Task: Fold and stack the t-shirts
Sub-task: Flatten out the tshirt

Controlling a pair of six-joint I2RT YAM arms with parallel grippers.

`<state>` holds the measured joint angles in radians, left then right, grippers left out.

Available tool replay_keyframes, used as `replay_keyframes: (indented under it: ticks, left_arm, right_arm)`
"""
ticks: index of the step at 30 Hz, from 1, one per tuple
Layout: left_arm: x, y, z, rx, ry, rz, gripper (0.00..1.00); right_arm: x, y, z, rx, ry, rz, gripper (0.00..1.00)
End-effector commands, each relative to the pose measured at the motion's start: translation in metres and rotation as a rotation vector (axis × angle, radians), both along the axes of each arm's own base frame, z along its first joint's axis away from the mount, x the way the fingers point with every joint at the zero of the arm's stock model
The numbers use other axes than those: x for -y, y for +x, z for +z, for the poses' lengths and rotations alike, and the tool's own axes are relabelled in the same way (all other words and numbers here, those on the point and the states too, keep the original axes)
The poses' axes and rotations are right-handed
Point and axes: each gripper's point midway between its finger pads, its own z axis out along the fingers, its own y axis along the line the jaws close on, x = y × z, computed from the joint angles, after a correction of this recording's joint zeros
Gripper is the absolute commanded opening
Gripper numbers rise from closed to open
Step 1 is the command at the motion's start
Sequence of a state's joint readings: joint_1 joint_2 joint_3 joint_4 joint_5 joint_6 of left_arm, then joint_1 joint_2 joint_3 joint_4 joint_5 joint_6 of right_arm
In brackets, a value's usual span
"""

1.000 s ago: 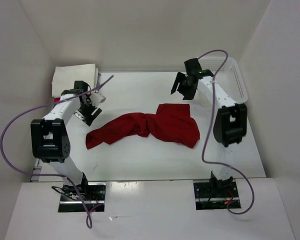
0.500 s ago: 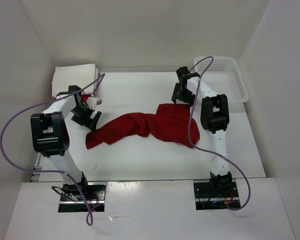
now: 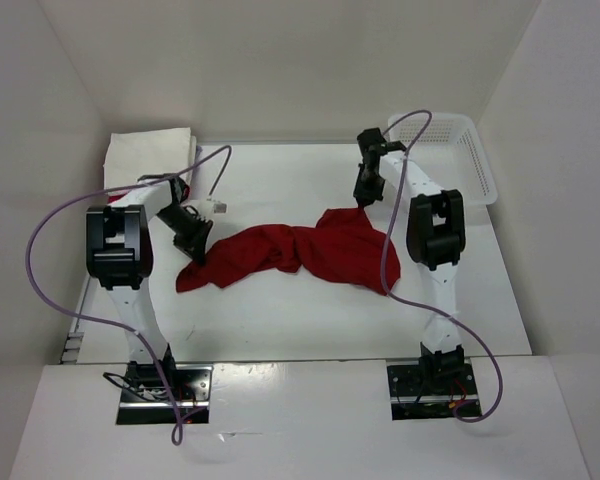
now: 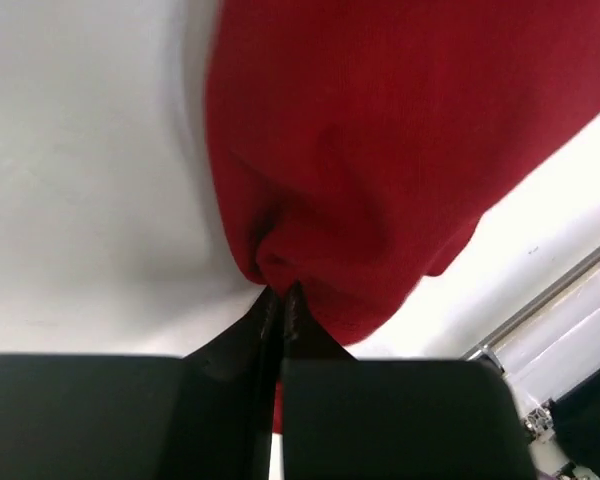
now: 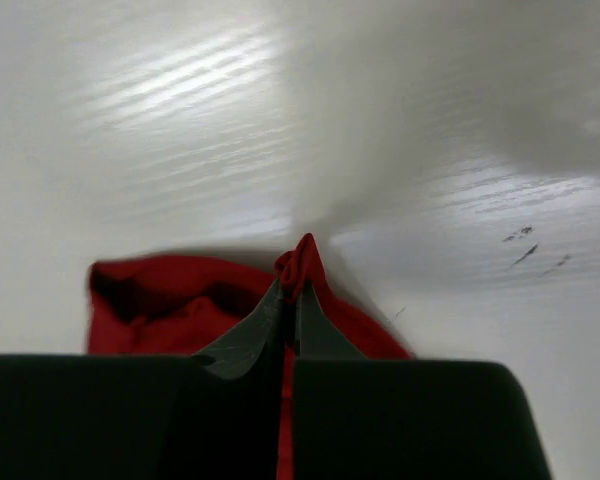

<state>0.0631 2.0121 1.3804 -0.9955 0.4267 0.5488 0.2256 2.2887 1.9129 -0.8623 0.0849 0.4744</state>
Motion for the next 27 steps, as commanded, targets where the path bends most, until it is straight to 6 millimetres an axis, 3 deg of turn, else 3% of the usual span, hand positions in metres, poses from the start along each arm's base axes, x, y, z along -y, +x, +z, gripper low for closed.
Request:
replay_keyframes:
  ticks: [1, 2, 3, 4, 5, 6, 7, 8, 10, 11, 12, 13, 14, 16, 17, 19, 20, 21, 22, 23, 24, 25, 27]
  left_arm:
    - [-0.006, 0.058, 0.052, 0.170, 0.017, 0.016, 0.00]
    - [-0.013, 0.079, 0.074, 0.254, 0.059, 0.035, 0.00]
    - [-0.021, 0.126, 0.127, 0.455, 0.099, 0.076, 0.00]
    - [-0.033, 0.144, 0.169, 0.591, 0.165, 0.109, 0.00]
    - [-0.041, 0.166, 0.206, 0.738, 0.203, 0.129, 0.00]
    - [-0.047, 0.171, 0.252, 0.873, 0.237, 0.153, 0.00]
    - [-0.052, 0.174, 0.276, 0.954, 0.266, 0.150, 0.00]
    - [-0.048, 0.173, 0.291, 1.004, 0.273, 0.121, 0.00]
    - [-0.034, 0.160, 0.307, 1.060, 0.278, 0.034, 0.00]
    - [-0.033, 0.151, 0.284, 1.006, 0.273, 0.004, 0.00]
    - [-0.027, 0.138, 0.282, 1.016, 0.286, -0.061, 0.00]
    - [-0.023, 0.125, 0.245, 0.945, 0.300, -0.108, 0.02]
    - [-0.022, 0.112, 0.246, 0.961, 0.323, -0.132, 0.06]
    - [-0.017, 0.091, 0.219, 0.908, 0.370, -0.234, 0.13]
    - [-0.017, 0.076, 0.186, 0.817, 0.376, -0.272, 0.22]
    - [-0.012, 0.046, 0.148, 0.702, 0.406, -0.393, 0.38]
    - [-0.011, 0.029, 0.136, 0.665, 0.412, -0.445, 0.57]
    - [-0.008, -0.002, 0.103, 0.556, 0.403, -0.518, 0.62]
    - [-0.007, -0.016, 0.090, 0.505, 0.395, -0.556, 0.67]
    - [-0.007, -0.028, 0.086, 0.476, 0.379, -0.564, 0.76]
    - [-0.008, -0.045, 0.083, 0.424, 0.358, -0.590, 0.93]
    - [-0.005, -0.050, 0.085, 0.410, 0.333, -0.593, 0.99]
    - [-0.009, -0.052, 0.094, 0.398, 0.325, -0.575, 1.00]
  right_arm:
    - [-0.019, 0.050, 0.168, 0.392, 0.107, 0.061, 0.00]
    - [-0.020, 0.053, 0.191, 0.434, 0.111, 0.070, 0.00]
    - [-0.020, 0.056, 0.217, 0.485, 0.120, 0.070, 0.00]
    - [-0.020, 0.062, 0.280, 0.632, 0.134, 0.073, 0.00]
    - [-0.016, 0.057, 0.294, 0.639, 0.123, 0.063, 0.00]
    - [-0.012, 0.053, 0.347, 0.768, 0.136, 0.051, 0.00]
    - [-0.012, 0.053, 0.347, 0.769, 0.136, 0.051, 0.00]
    - [-0.011, 0.040, 0.376, 0.829, 0.158, 0.059, 0.00]
    - [-0.017, 0.029, 0.389, 0.848, 0.174, 0.077, 0.00]
    - [-0.020, 0.022, 0.394, 0.852, 0.179, 0.085, 0.00]
    - [-0.023, 0.019, 0.380, 0.805, 0.167, 0.090, 0.00]
    - [-0.031, 0.012, 0.373, 0.779, 0.150, 0.110, 0.00]
    - [-0.035, 0.008, 0.348, 0.703, 0.129, 0.118, 0.00]
    - [-0.049, 0.000, 0.326, 0.641, 0.096, 0.128, 0.00]
    - [-0.053, -0.008, 0.300, 0.573, 0.065, 0.140, 0.00]
    - [-0.066, -0.018, 0.277, 0.540, 0.080, 0.150, 0.00]
    - [-0.067, -0.028, 0.256, 0.529, 0.105, 0.154, 0.00]
    - [-0.069, -0.035, 0.246, 0.522, 0.136, 0.155, 0.00]
    - [-0.069, -0.053, 0.205, 0.426, 0.175, 0.168, 0.00]
    - [-0.070, -0.057, 0.217, 0.476, 0.237, 0.151, 0.00]
    - [-0.072, -0.064, 0.208, 0.456, 0.256, 0.155, 0.00]
    - [-0.066, -0.074, 0.184, 0.404, 0.250, 0.151, 0.00]
    - [-0.063, -0.084, 0.179, 0.389, 0.251, 0.141, 0.00]
